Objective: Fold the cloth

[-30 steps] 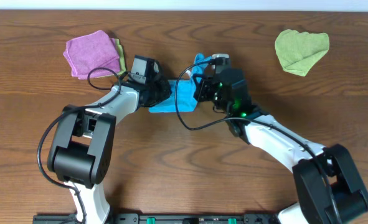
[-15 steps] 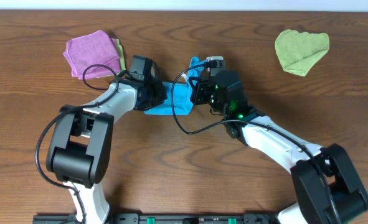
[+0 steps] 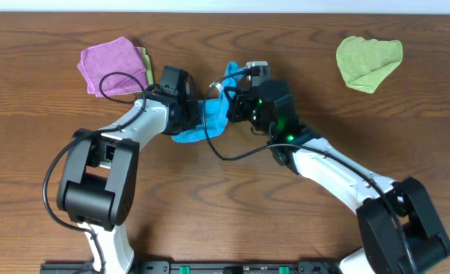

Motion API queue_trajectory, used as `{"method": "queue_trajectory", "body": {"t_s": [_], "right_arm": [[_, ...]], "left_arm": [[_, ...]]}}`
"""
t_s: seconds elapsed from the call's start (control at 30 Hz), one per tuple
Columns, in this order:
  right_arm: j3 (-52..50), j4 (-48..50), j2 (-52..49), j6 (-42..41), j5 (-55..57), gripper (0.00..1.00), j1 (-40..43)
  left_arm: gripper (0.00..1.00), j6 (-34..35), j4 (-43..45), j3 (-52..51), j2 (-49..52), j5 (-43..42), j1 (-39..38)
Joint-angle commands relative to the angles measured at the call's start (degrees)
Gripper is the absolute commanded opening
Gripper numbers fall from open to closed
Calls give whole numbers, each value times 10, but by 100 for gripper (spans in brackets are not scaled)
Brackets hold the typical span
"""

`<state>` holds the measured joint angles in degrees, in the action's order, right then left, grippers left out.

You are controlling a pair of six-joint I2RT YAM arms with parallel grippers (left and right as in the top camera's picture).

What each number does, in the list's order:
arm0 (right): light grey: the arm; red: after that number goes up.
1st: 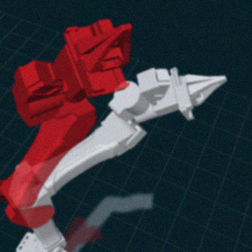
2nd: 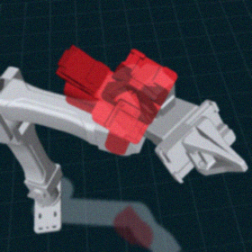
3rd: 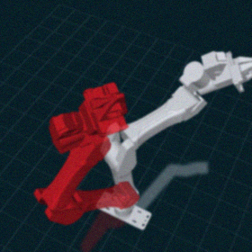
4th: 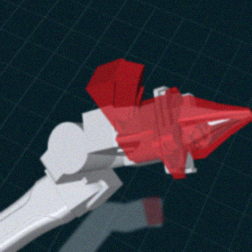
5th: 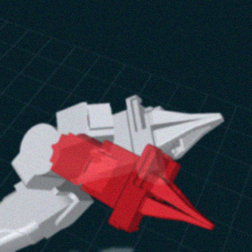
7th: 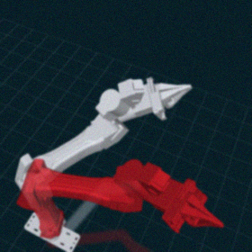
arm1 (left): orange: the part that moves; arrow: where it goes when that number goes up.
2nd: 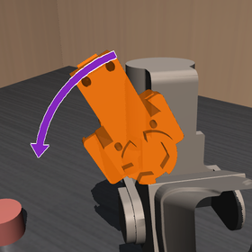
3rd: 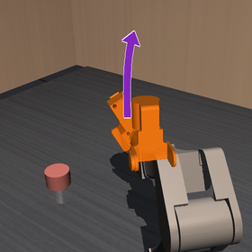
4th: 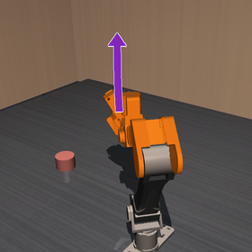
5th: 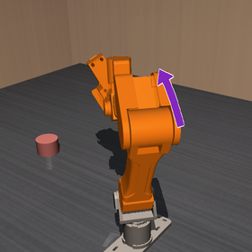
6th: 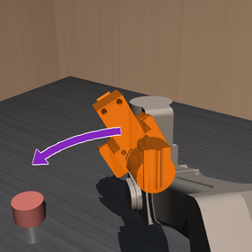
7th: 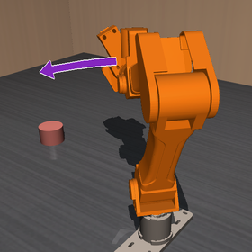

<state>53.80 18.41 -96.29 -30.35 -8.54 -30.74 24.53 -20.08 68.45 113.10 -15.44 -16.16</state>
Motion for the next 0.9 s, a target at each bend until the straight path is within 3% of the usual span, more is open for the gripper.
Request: {"method": "queue_trajectory", "body": {"t_s": [0.0,0.33,0.87], "right_arm": [[13,0,-14,8,-3,1,-19],[59,-12,-83,6,-3,1,-50],[60,-44,-83,24,10,1,-49]], "left_arm": [[6,-11,3,2,6,25,-4],[6,-3,-2,5,3,26,4],[6,-44,-158,115,-38,82,65]]}}
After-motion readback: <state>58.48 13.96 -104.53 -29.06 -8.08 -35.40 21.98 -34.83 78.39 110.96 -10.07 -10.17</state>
